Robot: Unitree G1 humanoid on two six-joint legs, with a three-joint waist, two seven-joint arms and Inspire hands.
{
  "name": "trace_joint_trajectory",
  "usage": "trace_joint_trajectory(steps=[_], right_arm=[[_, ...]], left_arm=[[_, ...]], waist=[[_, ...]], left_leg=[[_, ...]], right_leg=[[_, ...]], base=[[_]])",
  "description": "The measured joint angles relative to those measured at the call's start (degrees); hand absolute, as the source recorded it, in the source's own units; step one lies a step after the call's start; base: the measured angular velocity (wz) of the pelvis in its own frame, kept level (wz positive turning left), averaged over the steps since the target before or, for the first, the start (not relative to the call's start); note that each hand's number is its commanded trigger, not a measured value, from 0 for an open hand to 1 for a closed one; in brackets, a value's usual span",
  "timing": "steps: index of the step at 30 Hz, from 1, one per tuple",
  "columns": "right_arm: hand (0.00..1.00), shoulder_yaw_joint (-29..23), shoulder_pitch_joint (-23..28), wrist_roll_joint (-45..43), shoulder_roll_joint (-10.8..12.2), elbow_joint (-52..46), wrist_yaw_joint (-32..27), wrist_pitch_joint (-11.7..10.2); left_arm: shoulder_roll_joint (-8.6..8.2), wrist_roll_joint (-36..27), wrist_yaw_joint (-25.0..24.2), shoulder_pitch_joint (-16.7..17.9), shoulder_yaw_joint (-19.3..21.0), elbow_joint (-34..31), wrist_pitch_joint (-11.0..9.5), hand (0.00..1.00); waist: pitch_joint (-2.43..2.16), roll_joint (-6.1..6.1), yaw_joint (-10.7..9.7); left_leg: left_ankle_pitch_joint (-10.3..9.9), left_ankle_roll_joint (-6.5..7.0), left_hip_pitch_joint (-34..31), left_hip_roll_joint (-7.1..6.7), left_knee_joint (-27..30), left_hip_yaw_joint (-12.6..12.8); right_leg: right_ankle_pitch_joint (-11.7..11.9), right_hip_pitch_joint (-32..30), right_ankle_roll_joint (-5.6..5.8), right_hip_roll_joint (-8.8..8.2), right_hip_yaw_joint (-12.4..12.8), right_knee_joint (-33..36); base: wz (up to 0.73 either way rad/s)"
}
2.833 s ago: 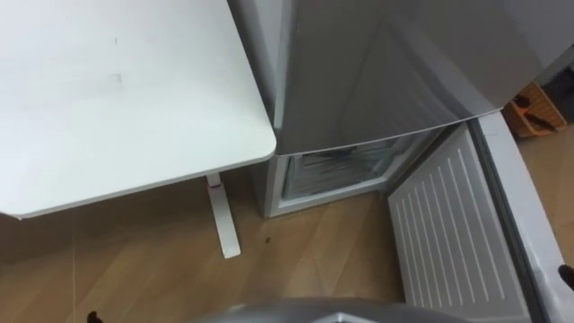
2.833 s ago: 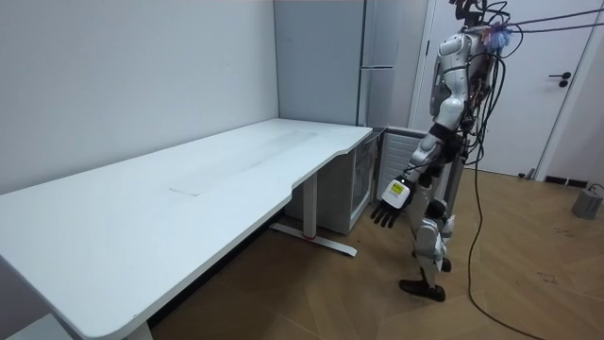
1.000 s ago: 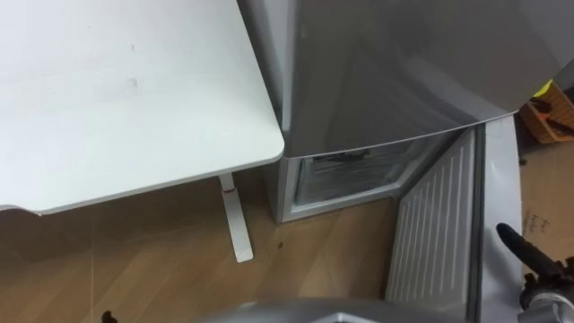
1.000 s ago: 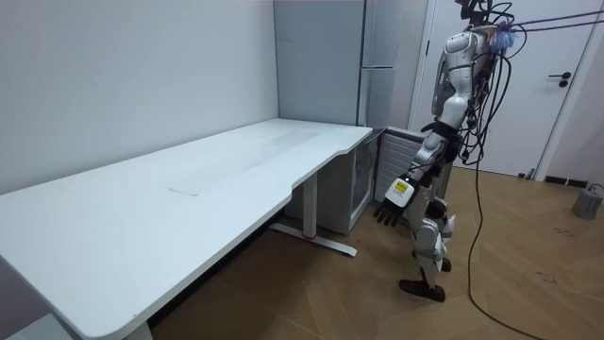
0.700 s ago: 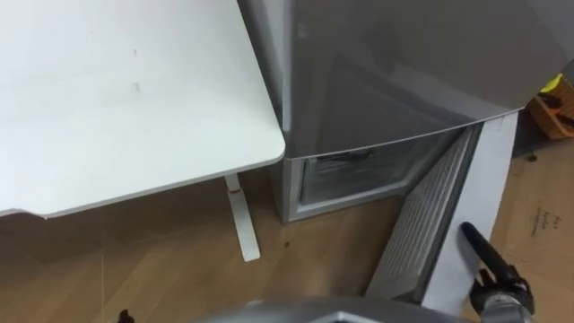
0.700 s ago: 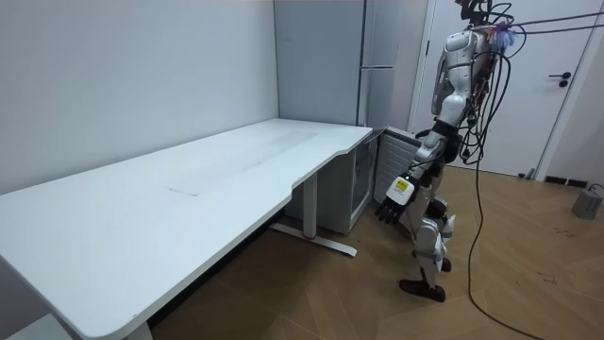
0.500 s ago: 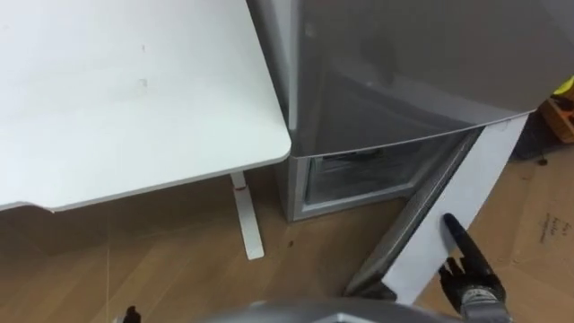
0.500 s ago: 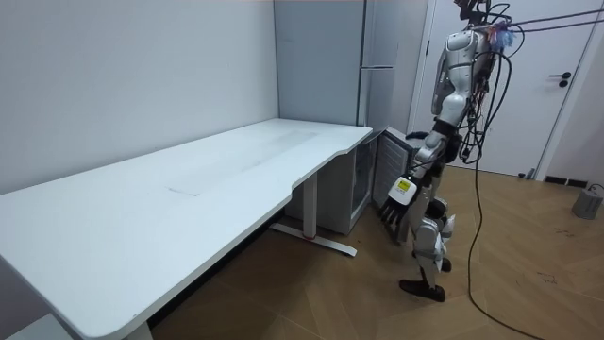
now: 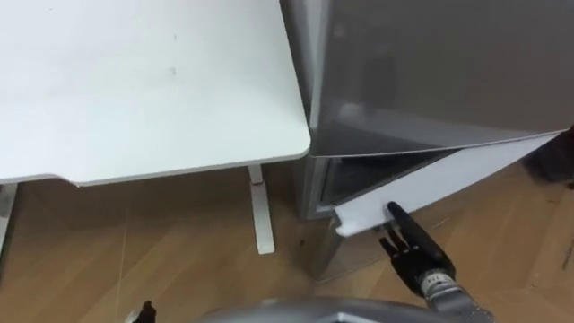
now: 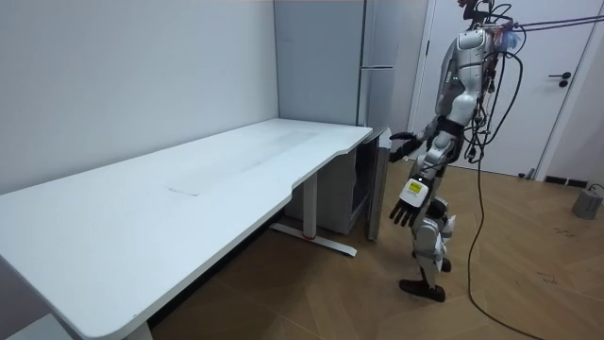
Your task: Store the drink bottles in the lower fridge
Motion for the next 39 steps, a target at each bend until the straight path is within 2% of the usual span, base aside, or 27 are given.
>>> trace_joint_trajectory(steps=[5,8,13,20,23,31,39], right_arm=[[0.0,6.9,-1.7,-2.2,0.4,-1.6,3.5,0.6],[0.0,9.2,-2.7,-4.6,0.4,-1.6,5.1,1.3],[0.0,9.4,-2.9,-7.8,0.3,-1.6,7.3,1.3],[0.0,11.0,-2.8,-11.8,0.2,-1.4,7.4,1.3],[0.0,11.8,-2.1,-13.2,0.2,-1.4,7.4,1.3],[0.0,13.6,-0.6,-13.3,-0.3,-1.4,7.4,1.3],[0.0,13.4,-0.1,-14.3,-0.4,5.5,7.7,1.3]], left_arm=[[-0.48,-0.2,-0.5,0.1,-1.3,0.1,1.1,0.0],[-0.75,-0.2,-0.7,-0.2,-2.7,0.1,1.1,0.0],[-0.92,-0.2,-0.9,0.0,-2.7,0.1,1.1,0.0],[-0.93,-0.1,-1.4,-0.4,-2.7,0.0,1.5,0.0],[-0.82,-0.2,-1.5,-0.5,-3.1,0.0,1.5,0.0],[0.4,-0.3,-1.8,-1.1,-6.7,0.0,1.5,0.0],[0.28,-0.2,-1.7,-1.5,-6.7,1.6,1.8,0.0]], waist=[[0.63,-0.24,1.2],[0.69,-0.33,1.8],[0.77,-0.29,1.8],[0.79,-0.29,1.7],[0.73,-0.67,1.6],[0.69,-1.28,1.5],[0.55,-1.16,1.5]], left_leg=[[0.0,0.0,-0.2,-0.08,1.0,-1.2],[0.0,0.0,-0.6,-0.12,1.0,-1.9],[0.0,0.0,-1.3,-0.16,1.4,-2.8],[0.0,-0.03,-1.6,-0.16,1.4,-3.0],[0.0,-0.03,-1.7,-0.16,1.5,-3.2],[0.0,-0.02,-2.0,-0.16,1.8,-3.1],[0.0,-0.02,-2.0,-0.15,1.9,-3.1]], right_leg=[[0.0,0.6,0.0,-0.11,-1.4,-0.2],[0.0,0.7,0.0,-0.12,-1.9,-0.2],[0.0,0.7,0.0,-0.12,-2.7,-0.2],[0.0,0.6,0.0,-0.1,-2.8,-0.2],[0.0,0.7,0.0,-0.11,-3.0,-0.2],[0.0,0.4,0.0,-0.12,-3.0,-0.2],[0.1,0.5,-0.09,-0.13,-3.1,-0.2]], base=[[0.11],[0.12],[0.1],[0.01],[0.03],[0.0],[0.0]])
